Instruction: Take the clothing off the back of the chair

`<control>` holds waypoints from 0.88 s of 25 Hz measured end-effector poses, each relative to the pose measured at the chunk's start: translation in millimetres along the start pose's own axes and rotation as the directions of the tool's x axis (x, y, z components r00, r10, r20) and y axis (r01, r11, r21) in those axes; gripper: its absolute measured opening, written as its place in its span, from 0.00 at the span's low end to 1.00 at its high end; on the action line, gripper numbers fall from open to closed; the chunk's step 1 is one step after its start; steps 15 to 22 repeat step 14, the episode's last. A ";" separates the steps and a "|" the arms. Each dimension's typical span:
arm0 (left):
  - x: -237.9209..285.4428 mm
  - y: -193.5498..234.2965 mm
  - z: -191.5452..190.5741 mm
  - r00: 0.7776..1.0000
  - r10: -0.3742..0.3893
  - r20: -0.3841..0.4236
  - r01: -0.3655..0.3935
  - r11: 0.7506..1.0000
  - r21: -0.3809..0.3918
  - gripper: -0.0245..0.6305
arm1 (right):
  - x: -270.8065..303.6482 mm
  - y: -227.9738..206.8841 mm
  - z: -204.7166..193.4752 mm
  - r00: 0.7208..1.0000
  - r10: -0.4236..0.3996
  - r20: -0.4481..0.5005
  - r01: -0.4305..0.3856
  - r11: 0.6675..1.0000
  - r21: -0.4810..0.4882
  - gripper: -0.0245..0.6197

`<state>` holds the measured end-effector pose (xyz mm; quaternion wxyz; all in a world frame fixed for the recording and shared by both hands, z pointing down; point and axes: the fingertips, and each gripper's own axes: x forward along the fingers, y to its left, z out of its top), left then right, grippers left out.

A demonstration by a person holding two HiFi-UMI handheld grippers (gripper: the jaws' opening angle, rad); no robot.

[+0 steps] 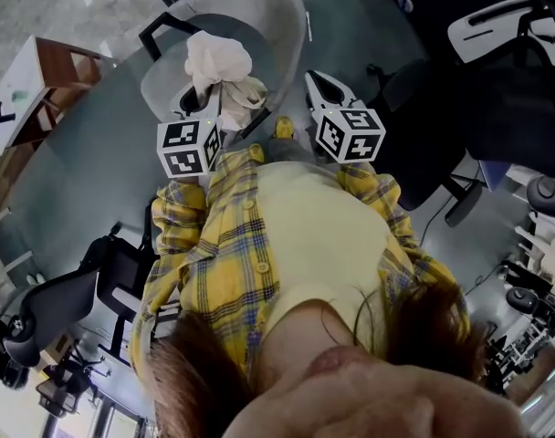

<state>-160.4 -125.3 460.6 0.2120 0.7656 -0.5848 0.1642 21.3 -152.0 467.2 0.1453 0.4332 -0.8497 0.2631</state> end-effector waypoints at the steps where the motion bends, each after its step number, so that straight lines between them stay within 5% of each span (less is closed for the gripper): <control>1: 0.7 -1.7 0.7 1.000 -0.006 -0.002 0.006 1.000 0.003 0.15 | -0.1 -0.2 0.0 1.000 0.000 -0.001 0.000 1.000 0.002 0.06; 22: -3.0 -4.6 9.8 0.999 -0.026 0.025 0.026 0.999 0.023 0.15 | 7.4 5.3 2.7 1.000 0.016 -0.002 -0.016 1.000 -0.008 0.06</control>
